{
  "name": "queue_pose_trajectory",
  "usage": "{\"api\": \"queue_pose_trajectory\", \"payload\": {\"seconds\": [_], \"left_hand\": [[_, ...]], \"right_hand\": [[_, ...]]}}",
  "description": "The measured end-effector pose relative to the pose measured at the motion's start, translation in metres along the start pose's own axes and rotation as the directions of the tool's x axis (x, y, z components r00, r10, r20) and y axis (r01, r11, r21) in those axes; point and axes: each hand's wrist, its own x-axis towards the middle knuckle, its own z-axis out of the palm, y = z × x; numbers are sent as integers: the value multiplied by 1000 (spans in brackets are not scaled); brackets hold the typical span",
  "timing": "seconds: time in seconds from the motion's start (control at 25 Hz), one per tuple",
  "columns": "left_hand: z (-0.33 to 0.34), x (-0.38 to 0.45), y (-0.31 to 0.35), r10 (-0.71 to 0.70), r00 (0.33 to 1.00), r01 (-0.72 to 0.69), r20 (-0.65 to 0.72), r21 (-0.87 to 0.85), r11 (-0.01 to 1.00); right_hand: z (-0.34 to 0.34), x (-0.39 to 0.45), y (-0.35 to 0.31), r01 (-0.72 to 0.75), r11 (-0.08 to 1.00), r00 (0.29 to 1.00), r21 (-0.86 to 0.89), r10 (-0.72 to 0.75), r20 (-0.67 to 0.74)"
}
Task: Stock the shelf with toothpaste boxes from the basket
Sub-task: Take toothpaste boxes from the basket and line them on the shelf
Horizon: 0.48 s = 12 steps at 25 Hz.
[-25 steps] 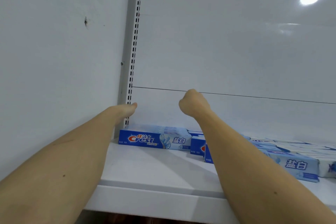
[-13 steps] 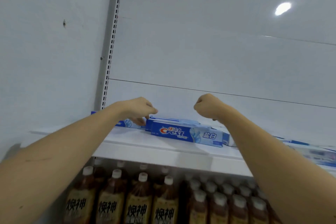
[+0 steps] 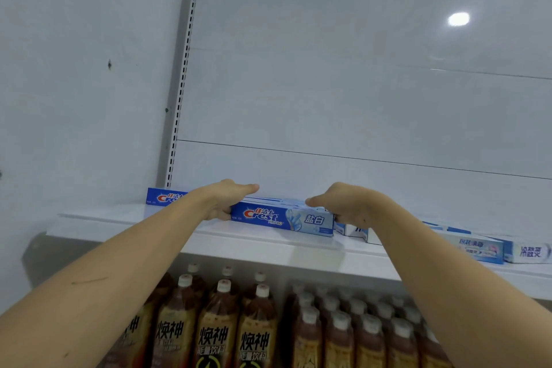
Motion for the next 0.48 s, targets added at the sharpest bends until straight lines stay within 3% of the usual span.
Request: {"api": "queue_pose_trajectory", "payload": {"seconds": [0.28, 0.4, 0.48], "left_hand": [[9, 6, 2, 5, 994, 2, 107, -63, 998], [0, 10, 2, 32, 990, -52, 140, 145, 988], [-7, 16, -1, 83, 996, -85, 22, 353, 932]], "right_hand": [[9, 15, 0, -30, 947, 1000, -320, 31, -3], [13, 23, -1, -51, 924, 998, -380, 36, -45], [14, 27, -2, -55, 921, 998, -385, 36, -57]]}}
